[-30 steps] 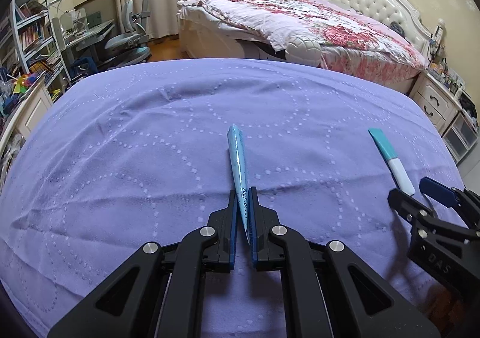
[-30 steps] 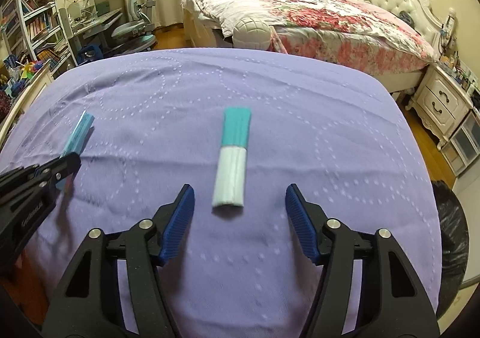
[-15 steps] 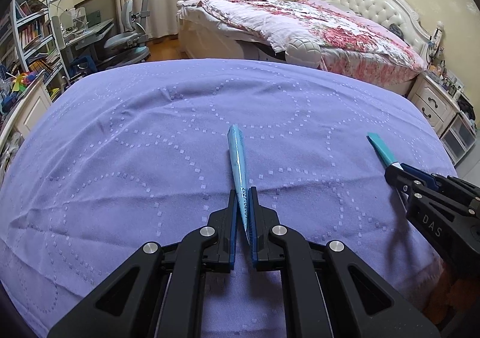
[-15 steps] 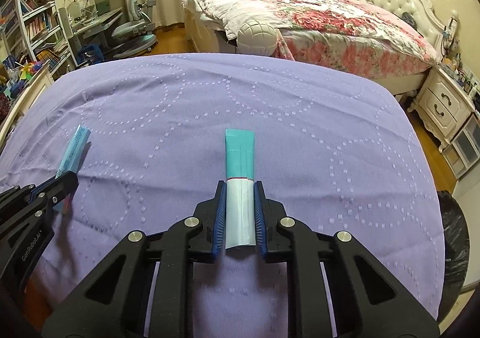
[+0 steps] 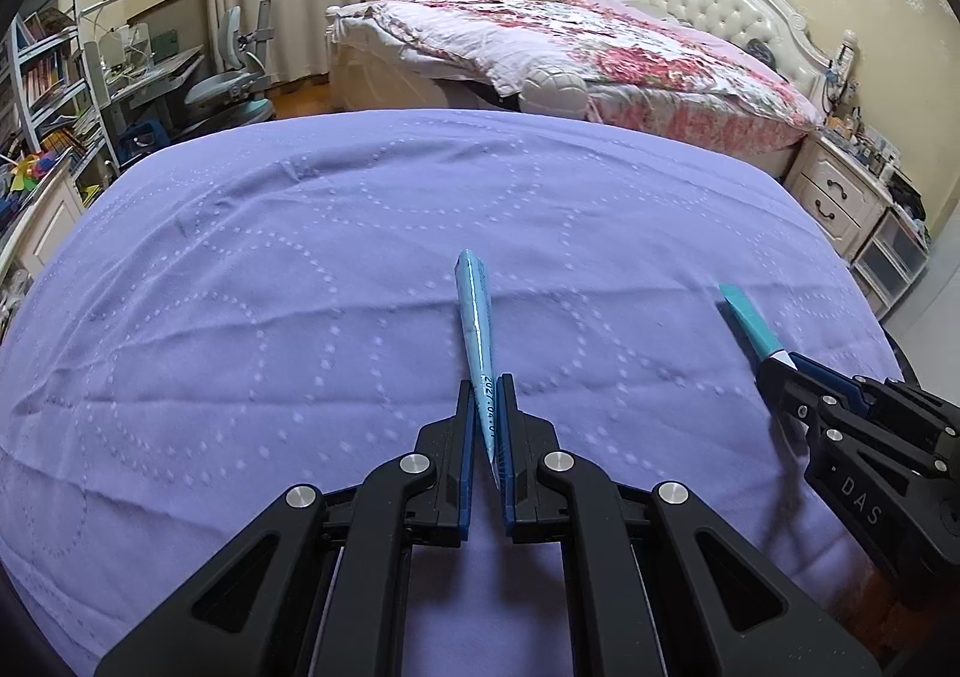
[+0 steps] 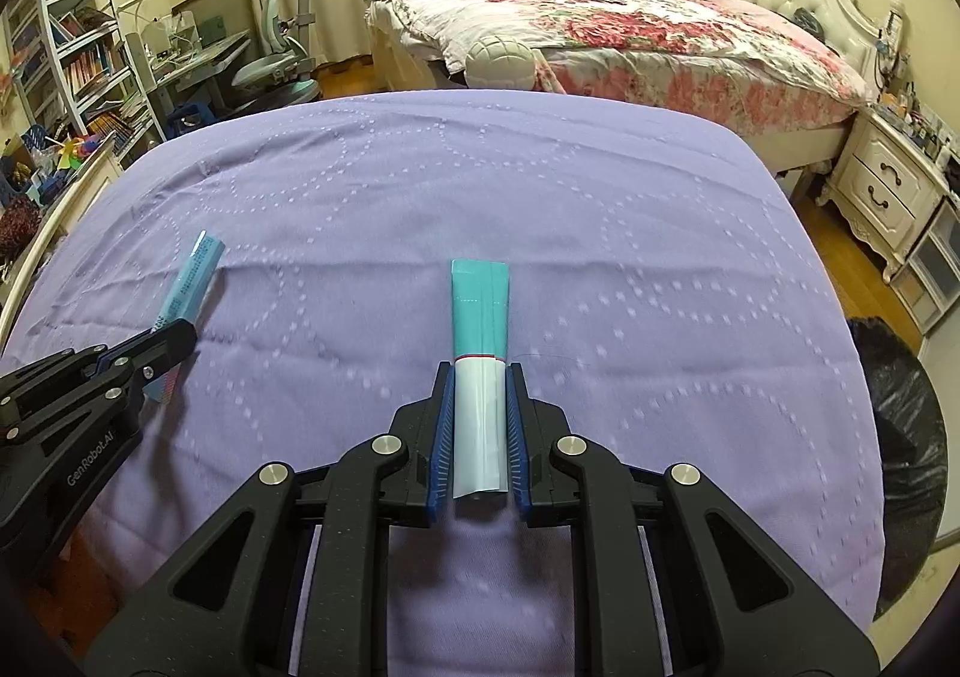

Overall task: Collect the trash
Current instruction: 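Lift and carry the blue box and teal-capped tube over the black bin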

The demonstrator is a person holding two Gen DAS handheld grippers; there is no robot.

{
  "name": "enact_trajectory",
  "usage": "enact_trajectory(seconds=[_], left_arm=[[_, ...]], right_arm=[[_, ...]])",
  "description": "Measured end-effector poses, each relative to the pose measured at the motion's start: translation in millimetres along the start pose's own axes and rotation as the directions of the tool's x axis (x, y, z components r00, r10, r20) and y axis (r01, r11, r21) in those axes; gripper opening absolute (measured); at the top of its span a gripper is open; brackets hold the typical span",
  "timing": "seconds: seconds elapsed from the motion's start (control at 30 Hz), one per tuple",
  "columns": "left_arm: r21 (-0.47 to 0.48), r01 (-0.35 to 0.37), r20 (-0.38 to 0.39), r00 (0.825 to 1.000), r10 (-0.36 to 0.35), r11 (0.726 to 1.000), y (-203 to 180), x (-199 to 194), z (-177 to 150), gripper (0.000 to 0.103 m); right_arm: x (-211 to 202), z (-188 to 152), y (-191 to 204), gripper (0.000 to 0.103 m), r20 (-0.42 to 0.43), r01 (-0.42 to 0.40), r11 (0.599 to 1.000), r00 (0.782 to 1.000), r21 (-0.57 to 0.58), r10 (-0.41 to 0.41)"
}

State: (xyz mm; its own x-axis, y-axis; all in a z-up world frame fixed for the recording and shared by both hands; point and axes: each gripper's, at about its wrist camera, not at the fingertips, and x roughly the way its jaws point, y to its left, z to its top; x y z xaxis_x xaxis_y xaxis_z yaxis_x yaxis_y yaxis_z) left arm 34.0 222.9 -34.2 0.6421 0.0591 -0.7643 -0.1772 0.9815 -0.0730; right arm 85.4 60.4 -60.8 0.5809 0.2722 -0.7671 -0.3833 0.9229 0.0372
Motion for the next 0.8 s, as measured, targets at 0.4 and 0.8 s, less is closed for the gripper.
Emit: enact_trajectory(seconds=[0.4,0.8], left_arm=[[0.053,0.058,0.004,0.998,-0.058,0.997,-50.3,-12.9,-20.2,0.008],[0.149,0.125,0.014,0.992,-0.129,0.981,-115.1,-22.0,-26.8,0.008]], right_arm=[[-35.7,-36.2,-35.7,0.016,0.037,0.02,0.998,0.999,0.064,-0.023],[-67.3,-60.4,-91.6,0.016,0.083,0.09,0.982,0.991,0.167,-0.105]])
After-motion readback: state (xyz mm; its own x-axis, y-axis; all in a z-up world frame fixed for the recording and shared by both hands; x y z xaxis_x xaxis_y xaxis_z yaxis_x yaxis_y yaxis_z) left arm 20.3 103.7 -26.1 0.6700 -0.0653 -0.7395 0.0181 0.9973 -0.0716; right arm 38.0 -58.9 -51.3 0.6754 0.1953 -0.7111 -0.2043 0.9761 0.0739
